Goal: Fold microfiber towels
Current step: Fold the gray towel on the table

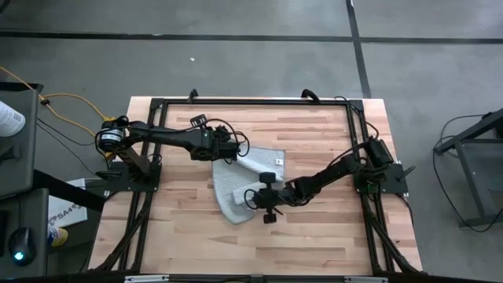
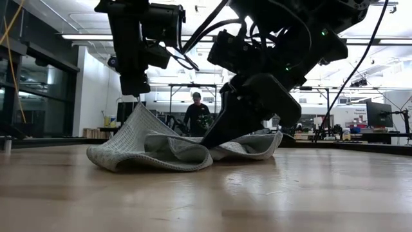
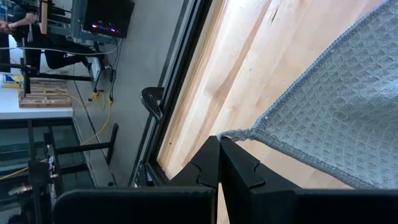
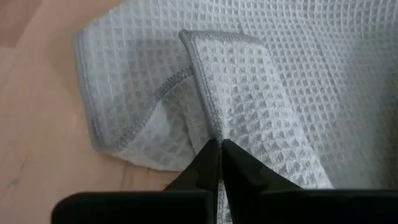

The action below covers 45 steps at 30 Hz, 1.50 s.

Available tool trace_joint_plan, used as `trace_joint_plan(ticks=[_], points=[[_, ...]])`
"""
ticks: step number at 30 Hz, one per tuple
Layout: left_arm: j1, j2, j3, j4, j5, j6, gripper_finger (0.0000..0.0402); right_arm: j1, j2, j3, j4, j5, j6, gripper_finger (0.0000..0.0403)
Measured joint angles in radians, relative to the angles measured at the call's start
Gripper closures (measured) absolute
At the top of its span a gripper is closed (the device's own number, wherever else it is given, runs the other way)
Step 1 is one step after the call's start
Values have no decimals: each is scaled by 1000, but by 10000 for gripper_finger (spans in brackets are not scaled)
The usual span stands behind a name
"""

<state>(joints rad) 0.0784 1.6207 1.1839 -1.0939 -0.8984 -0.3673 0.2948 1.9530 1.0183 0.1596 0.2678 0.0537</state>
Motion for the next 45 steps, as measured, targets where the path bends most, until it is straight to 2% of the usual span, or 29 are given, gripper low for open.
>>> trace_joint_plan(ticks=[9, 12, 16, 19, 23, 31, 35, 42, 45], points=[[0, 0, 0, -8, 0, 0, 401, 101, -19, 0, -136, 103, 70, 398], [0, 0, 0, -8, 0, 0, 401, 148, -41, 1, -214, 134, 163, 398], [0, 0, 0, -8, 0, 0, 402, 218, -85, 0, -356, 244, 278, 399], [0, 0, 0, -8, 3, 0, 401, 262, -121, -1, -456, 274, 365, 399], [0, 0, 0, -8, 7, 0, 401, 312, -152, 0, -542, 249, 481, 399], [0, 0, 0, -8, 11, 0, 401, 378, -158, 0, -630, 97, 621, 399], [0, 0, 0, -9, 32, 6, 401, 393, -158, 0, -719, 102, 668, 399], [0, 0, 0, -11, 33, 7, 401, 386, -158, 0, -852, 226, 710, 399], [0, 0, 0, -10, 43, 7, 401, 370, -158, 0, -890, 239, 711, 399]])
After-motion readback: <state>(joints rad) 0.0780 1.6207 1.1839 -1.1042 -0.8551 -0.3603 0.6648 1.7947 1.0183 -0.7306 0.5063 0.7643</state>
